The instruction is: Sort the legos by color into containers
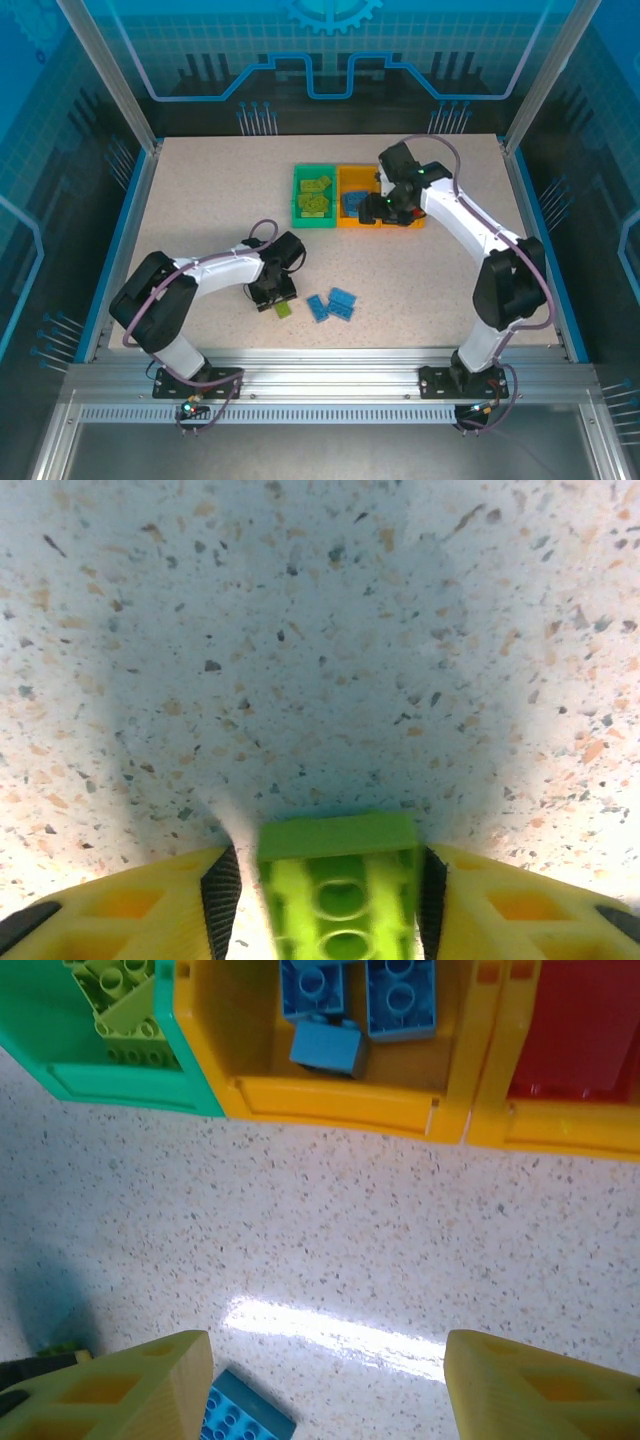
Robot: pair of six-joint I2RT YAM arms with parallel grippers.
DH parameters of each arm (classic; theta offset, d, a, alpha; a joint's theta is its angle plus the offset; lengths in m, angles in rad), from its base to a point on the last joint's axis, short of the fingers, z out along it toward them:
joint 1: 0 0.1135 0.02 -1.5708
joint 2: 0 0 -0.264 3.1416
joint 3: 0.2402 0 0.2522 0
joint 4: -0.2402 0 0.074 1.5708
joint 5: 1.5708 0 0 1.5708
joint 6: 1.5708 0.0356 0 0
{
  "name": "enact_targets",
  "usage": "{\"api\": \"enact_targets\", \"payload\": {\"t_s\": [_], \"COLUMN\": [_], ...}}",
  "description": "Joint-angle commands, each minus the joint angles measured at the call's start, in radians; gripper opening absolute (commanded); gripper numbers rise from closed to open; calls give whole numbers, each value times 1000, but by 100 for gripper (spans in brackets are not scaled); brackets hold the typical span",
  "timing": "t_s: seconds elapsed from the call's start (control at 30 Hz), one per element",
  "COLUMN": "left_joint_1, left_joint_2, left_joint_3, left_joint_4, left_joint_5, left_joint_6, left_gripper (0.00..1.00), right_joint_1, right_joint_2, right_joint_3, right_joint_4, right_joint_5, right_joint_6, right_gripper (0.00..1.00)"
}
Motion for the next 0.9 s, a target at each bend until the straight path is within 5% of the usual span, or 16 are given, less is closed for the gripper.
{"api": "enact_targets", "payload": {"t_s": [0.0,0.5,0.87], "left_joint_1": [11,108,189], "left_joint_2": [79,49,245], "left_joint_3": [15,130,714], "left_joint_4": [206,192,-15], "left_joint_5": [6,3,-36], "left_joint_6": [41,142,404], "left_gripper": [43,34,36], "right_joint_1": [-3,237,451], "right_joint_2": [-84,-234,-200], "right_joint_3": [-52,-380,-482], "right_joint_4": [24,134,215], "right_joint_5": [25,36,109], "right_joint_6": [12,-217,-172], "right_gripper": [63,65,71]}}
